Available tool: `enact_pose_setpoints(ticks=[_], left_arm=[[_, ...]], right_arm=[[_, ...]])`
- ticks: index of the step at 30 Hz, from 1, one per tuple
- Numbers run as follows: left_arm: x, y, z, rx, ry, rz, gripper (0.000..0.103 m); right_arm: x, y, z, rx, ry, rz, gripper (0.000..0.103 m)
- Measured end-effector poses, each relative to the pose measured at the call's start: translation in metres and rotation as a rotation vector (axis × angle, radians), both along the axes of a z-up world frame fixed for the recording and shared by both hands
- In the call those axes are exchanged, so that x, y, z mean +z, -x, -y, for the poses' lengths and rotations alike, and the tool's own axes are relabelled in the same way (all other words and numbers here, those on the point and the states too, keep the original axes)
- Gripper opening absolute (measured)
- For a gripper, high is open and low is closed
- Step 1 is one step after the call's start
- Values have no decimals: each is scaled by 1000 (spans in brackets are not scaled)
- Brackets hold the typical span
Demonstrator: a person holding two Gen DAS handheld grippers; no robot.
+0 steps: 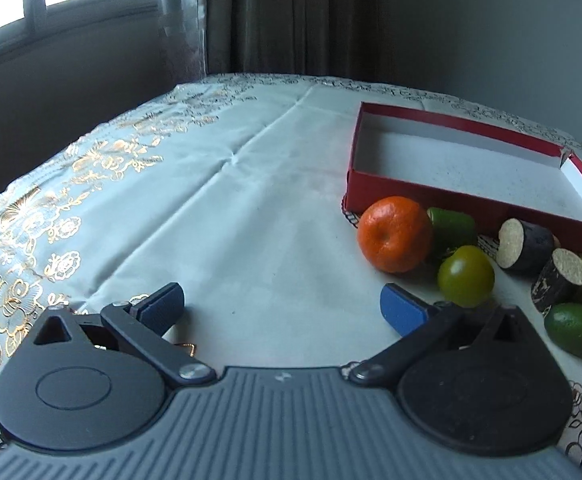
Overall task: Organize fruits
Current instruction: 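Move the right tool toward the fruits beside the red box lid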
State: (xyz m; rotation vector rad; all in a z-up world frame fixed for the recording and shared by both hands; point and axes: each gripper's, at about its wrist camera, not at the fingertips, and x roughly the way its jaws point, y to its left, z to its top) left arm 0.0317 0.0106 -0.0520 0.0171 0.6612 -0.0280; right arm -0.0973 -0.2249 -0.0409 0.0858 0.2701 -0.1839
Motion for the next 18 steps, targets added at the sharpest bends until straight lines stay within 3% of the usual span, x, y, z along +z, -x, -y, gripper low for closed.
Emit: enact_pose_setpoints(ticks=[12, 16, 18], left_arm=[[-1, 0, 1, -1, -3, -8, 103], [-1, -1, 1, 0, -3, -8, 103], [-1, -1, 1, 0, -3, -8, 103]], right_arm=[[-3, -2, 3, -16, -26, -21, 103], [-5, -9, 3, -7, -27, -88, 103], [-7, -19, 4, -4, -31, -173, 103]])
